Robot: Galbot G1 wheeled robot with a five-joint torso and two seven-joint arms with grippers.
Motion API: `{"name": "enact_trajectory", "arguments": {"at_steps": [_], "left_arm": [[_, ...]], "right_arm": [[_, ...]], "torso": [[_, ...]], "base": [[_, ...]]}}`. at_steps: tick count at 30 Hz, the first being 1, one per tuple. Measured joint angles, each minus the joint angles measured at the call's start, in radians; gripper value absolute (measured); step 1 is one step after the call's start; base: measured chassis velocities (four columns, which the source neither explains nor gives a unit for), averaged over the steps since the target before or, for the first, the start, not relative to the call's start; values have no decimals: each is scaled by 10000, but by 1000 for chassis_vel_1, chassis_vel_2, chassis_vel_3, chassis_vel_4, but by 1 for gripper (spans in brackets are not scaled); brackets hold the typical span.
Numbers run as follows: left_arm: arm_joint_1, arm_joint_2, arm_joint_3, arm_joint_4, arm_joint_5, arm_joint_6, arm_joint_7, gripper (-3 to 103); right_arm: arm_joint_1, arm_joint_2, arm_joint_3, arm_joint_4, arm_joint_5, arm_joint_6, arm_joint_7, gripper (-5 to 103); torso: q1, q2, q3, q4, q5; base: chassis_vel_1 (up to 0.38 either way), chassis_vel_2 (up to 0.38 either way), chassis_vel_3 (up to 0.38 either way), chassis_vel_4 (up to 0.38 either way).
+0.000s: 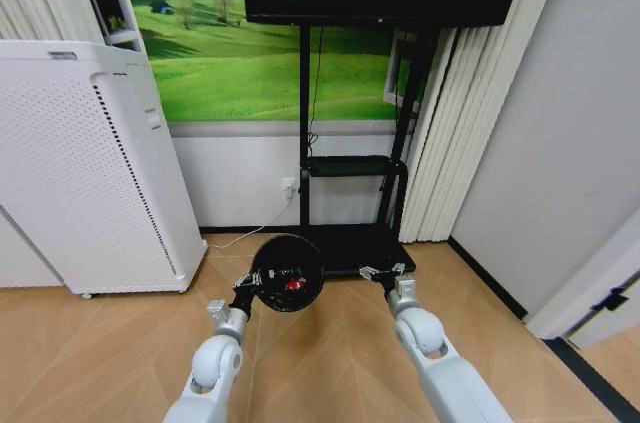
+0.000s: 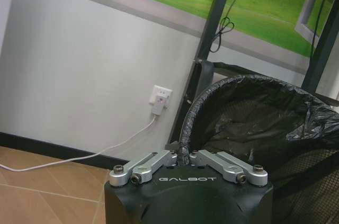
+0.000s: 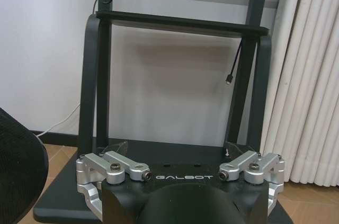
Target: Pick up the trash bin and place the garbage on the floor into it.
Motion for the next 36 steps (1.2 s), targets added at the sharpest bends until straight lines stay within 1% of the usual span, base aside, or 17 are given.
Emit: {"name": "enact_trajectory", "arguments": {"at_steps": [9,11,13,14,15,16,18,19,20,22,24,25,27,29,30,34,36], "left_arm": [[-56,-20,8,61,-1,-1,-11,3],[-65,-37,0,68,1,-1,-13,3],[-73,-68,-26,79,12,-8,-14,3],[-74,-108,-65,91,28,-14,-14,3],[-75,-147,-114,120,55,-38,-11,3],[-75,-147,-114,120,55,-38,-11,3],[-70,-233,-214,139,98,-68,27,3],[-70,-233,-214,139,98,-68,27,3],[-48,-273,-261,129,107,-91,60,3],[-28,-299,-291,96,112,-93,82,3],[-5,-330,-382,-35,113,-100,113,3],[-5,-330,-382,-35,113,-100,113,3],[-2,-351,-445,-86,111,-100,118,3],[21,-407,-659,-185,112,-96,129,3],[21,-407,-659,-185,112,-96,129,3],[118,-423,-987,-361,145,0,127,3],[143,-420,-1138,-412,181,13,130,3]], "right_arm": [[-134,30,-30,2,-14,-35,-11,100],[-262,20,-56,19,-58,-104,11,100],[-514,-56,-128,38,90,-432,221,100],[-862,-224,-166,42,519,-1251,543,100],[-1058,-372,-174,2,914,-1858,784,100],[-1058,-372,-174,2,914,-1858,784,100],[-1328,-720,-181,-310,1649,-2668,1232,100],[-1328,-720,-181,-310,1649,-2668,1232,100],[-1385,-939,-183,-648,1953,-2990,1388,100],[-1377,-1069,-180,-933,2121,-3163,1505,100],[-1305,-1423,-165,-1501,2734,-3682,1886,100],[-1305,-1423,-165,-1501,2734,-3682,1886,100],[-1298,-1663,-130,-1583,3154,-3901,1958,100],[-1359,-2108,-131,-1626,3993,-4000,2354,100],[-1359,-2108,-131,-1626,3993,-4000,2354,100],[-1777,-2450,-130,-1326,4981,-4002,2637,100],[-1935,-2457,-132,-1304,5051,-4003,2642,100]], "torso": [[0,0,1,0,-1],[0,0,0,0,2],[0,0,0,0,0],[0,0,0,-1,2],[0,0,0,-1,1],[0,0,0,-1,1],[0,0,0,-2,-1],[0,0,0,-2,-1],[0,0,0,-1,2],[-1,0,0,1,-1],[0,0,0,1,6],[0,0,0,1,6],[0,0,0,-1,1],[0,0,0,0,0],[0,0,0,0,0],[0,0,0,0,-1],[0,0,0,0,0]], "base": [[-125,-122,124,113],[-55,-58,82,60],[-27,-29,21,30],[0,0,0,0],[0,0,0,0],[0,0,0,0],[0,0,0,0],[0,0,0,0],[0,0,0,0],[0,0,0,0],[0,0,0,0],[0,0,0,0],[0,0,0,0],[0,0,0,0],[0,0,0,0],[0,0,0,0],[0,0,0,0]]}}
